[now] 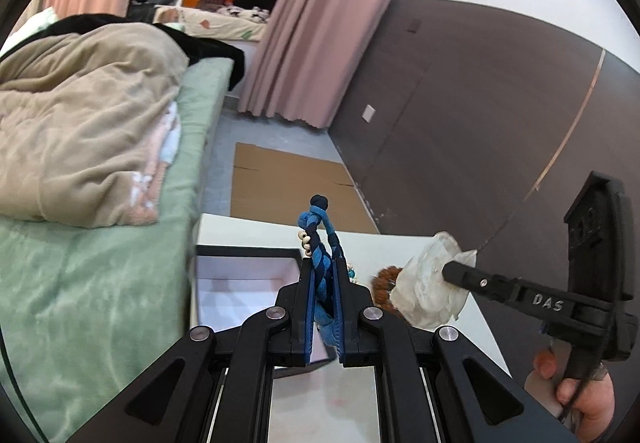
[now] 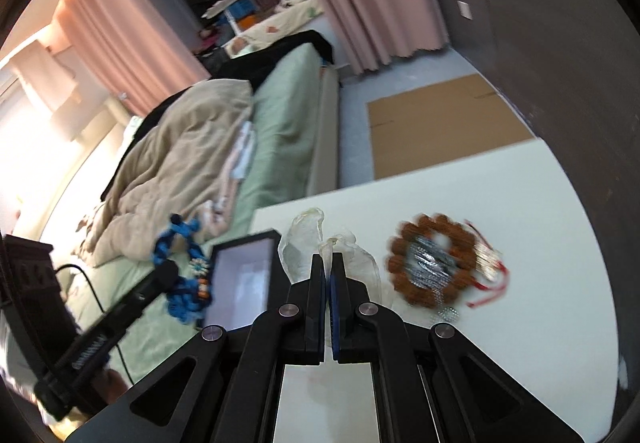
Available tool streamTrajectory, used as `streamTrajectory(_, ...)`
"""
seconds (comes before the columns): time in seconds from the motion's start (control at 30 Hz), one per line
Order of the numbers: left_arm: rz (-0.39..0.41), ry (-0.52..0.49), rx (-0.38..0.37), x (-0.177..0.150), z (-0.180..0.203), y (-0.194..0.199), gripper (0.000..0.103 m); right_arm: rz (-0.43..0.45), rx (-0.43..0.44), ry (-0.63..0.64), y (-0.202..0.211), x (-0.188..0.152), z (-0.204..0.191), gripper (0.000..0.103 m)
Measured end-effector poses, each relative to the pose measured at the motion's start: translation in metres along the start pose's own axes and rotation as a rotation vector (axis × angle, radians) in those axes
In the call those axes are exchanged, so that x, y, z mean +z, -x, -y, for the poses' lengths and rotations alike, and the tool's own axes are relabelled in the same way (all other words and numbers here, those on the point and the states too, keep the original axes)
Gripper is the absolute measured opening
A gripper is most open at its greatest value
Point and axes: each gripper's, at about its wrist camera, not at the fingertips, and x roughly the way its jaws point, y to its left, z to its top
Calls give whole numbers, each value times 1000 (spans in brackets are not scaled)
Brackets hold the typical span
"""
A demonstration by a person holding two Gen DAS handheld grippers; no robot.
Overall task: Organize jewelry
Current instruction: 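Carry both items into the black box and open both tools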
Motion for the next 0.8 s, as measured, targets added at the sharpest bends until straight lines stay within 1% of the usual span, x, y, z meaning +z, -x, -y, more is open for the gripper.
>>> streamTrajectory(0.07, 2, 23, -1, 2, -7, 2, 8, 17, 19, 14, -3, 5, -10, 4)
streamTrajectory(0.2, 13, 35, 16, 5, -16, 6, 8, 39, 93, 6, -11, 5, -17, 4)
streamTrajectory(0.33, 11, 63, 34, 9, -28, 6, 8, -11, 179, -32, -34, 2, -22, 4)
streamTrajectory(0.43, 13, 77, 48, 12, -36, 6, 8, -50, 293, -83, -48, 2, -28, 4)
streamTrajectory(0.47, 12, 82, 50, 13, -38, 4, 8, -61, 320, -88, -52, 1, -30, 7)
streamTrajectory(0.5, 9, 86, 53, 13, -39, 3, 8, -80, 319, -84, -58, 1, -32, 12)
streamTrajectory(0.57, -1, 90, 56, 13, -40, 0, 8, -108, 291, -92, -65, -1, -30, 60)
streamTrajectory(0.6, -9, 89, 56, 12, -39, -2, 8, -101, 285, -105, -65, -2, -26, 67)
streamTrajectory(0.63, -18, 85, 55, 11, -38, -5, 8, -92, 273, -114, -63, -3, -21, 70)
streamTrajectory(0.73, -42, 66, 62, 9, -31, -11, 8, -97, 246, -118, -56, 0, -10, 70)
streamTrajectory(0.8, -52, 67, 61, 8, -27, -15, 8, -83, 219, -127, -46, 1, 1, 70)
